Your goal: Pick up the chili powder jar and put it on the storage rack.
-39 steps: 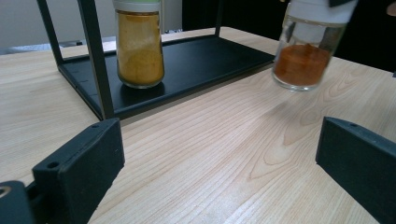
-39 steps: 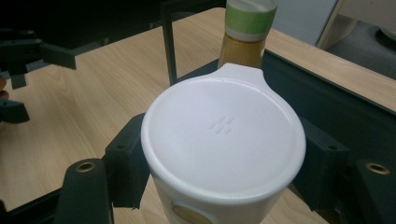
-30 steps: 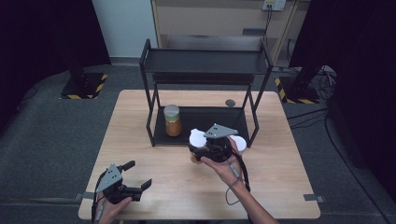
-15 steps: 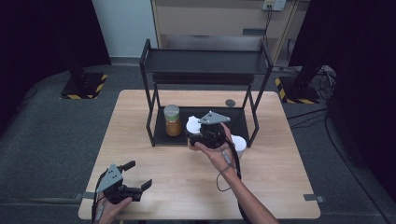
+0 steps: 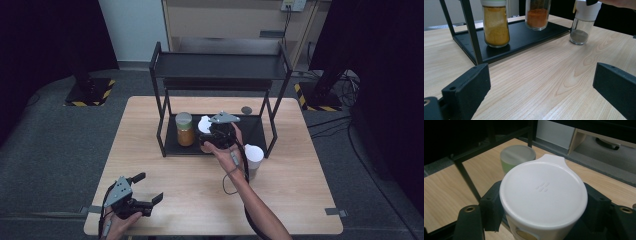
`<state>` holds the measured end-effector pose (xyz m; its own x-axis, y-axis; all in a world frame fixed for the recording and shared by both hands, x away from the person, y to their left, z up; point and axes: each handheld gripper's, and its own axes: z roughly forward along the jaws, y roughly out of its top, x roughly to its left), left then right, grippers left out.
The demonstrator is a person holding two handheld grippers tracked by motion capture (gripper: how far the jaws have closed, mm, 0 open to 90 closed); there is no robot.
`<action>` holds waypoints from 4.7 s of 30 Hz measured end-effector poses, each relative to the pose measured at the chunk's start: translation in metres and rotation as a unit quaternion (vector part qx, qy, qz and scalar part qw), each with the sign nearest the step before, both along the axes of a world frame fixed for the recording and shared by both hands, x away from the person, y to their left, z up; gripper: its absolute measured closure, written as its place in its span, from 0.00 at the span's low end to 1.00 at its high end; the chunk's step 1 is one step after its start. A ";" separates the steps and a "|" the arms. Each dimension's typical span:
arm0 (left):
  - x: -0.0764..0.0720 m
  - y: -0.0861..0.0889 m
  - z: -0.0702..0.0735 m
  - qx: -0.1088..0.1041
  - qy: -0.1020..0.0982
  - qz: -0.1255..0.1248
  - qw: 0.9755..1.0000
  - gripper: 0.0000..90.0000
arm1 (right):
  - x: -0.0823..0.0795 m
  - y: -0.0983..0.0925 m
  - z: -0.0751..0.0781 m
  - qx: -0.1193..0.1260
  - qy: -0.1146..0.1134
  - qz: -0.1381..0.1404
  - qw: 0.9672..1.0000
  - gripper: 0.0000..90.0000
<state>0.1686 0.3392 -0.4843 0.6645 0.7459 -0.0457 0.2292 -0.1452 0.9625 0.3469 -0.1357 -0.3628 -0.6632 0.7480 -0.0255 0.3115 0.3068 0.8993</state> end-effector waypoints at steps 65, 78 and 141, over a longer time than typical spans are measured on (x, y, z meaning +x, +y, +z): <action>0.000 -0.002 0.001 0.009 0.001 -0.003 1.000 0.00 | 0.047 0.012 -0.041 0.010 0.020 -0.050 0.999 0.35; 0.000 -0.002 0.001 0.009 0.000 -0.003 1.000 0.00 | 0.044 0.012 -0.041 0.018 0.019 -0.052 0.998 0.16; 0.002 0.000 -0.001 -0.001 0.007 -0.002 1.000 0.00 | -0.066 -0.139 0.036 0.082 -0.034 0.082 0.993 0.08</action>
